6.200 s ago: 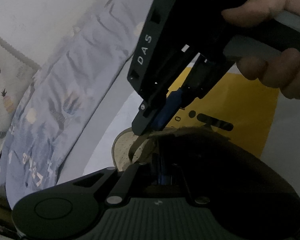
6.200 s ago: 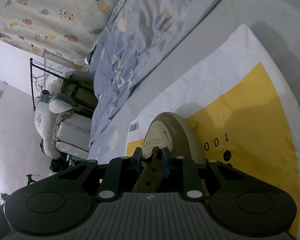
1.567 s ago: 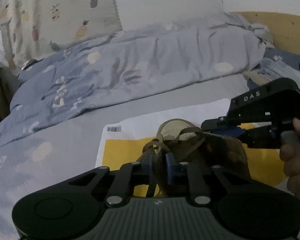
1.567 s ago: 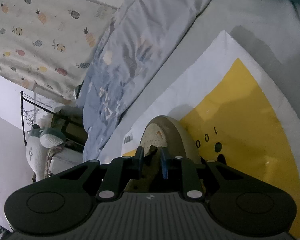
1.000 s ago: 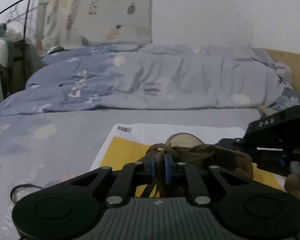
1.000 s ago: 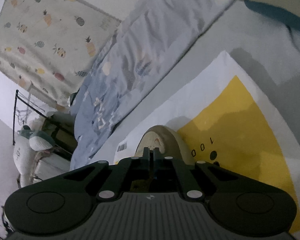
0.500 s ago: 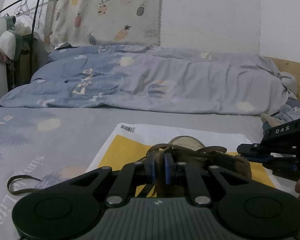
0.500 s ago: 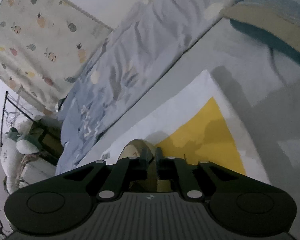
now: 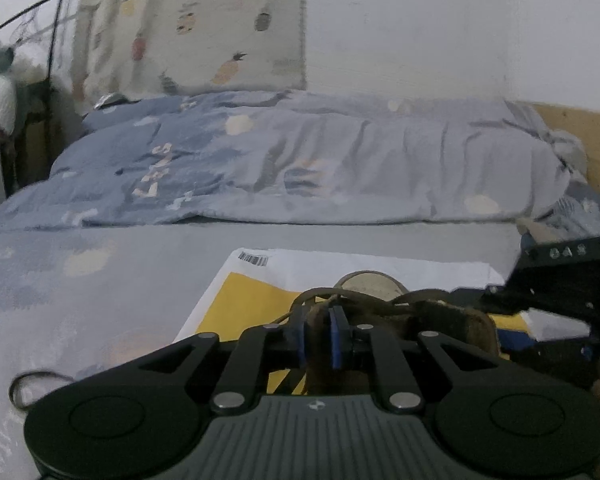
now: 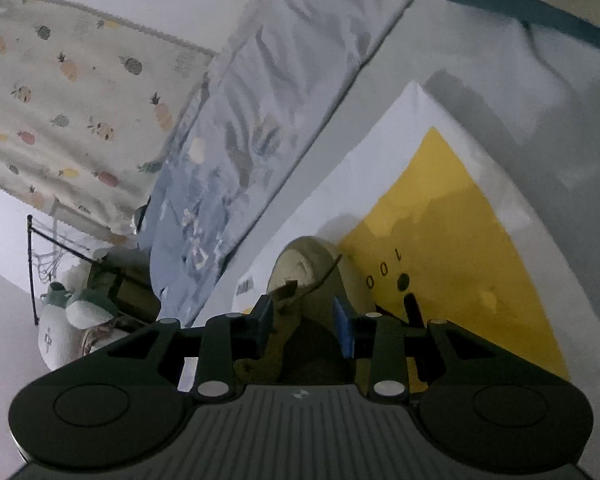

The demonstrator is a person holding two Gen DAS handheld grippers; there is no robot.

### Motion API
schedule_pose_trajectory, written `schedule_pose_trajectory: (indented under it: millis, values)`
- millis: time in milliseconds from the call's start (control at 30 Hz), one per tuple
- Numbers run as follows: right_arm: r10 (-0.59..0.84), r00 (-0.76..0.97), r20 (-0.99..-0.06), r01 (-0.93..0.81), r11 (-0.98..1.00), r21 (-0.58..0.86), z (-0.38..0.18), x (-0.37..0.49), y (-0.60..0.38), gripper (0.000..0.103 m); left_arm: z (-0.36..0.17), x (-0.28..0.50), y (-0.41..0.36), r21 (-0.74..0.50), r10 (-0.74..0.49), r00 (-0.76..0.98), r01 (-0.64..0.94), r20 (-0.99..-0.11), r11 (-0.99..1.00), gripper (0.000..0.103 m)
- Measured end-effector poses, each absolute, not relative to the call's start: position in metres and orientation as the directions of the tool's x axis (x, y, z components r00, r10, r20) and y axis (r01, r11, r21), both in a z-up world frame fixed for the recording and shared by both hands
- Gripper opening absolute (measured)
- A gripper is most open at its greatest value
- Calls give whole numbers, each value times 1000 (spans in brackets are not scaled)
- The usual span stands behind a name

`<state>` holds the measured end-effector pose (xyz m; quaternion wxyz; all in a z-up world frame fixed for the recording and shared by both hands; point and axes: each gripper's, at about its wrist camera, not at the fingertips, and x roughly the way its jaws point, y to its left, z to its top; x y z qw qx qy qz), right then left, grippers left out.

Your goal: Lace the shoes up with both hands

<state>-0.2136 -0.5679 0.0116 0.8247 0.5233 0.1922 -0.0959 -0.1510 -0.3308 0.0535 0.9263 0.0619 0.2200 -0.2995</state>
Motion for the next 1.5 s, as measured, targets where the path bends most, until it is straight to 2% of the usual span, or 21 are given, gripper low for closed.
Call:
schedule_pose_trajectory:
  millis: [167,400,833,933,1100,1500]
  values:
    - [-2,911,-412,381,388,840,6,-212,-571,34,46,-143,-339,9,-519,703,598,-486,801,13]
    - [-45,912,-408,400,319,859,-2,-215,-576,26,44,-143,-335,-65,-528,701,572,-479,818,10]
    - [-27,911,-412,401,296,867,-8,-198,-570,26,46,-147,-335,-57,-526,704,572,-476,818,9]
    - [-31,909,-416,406,296,865,-8,-197,-569,20,46,-147,-334,-64,-527,704,570,-476,819,9]
    - [-42,900,-434,425,307,852,-9,-196,-568,3,46,-150,-334,-84,-519,712,550,-472,831,8]
    - [-97,907,-411,405,473,782,19,-199,-561,2,45,-166,-325,-180,-451,774,415,-444,892,8]
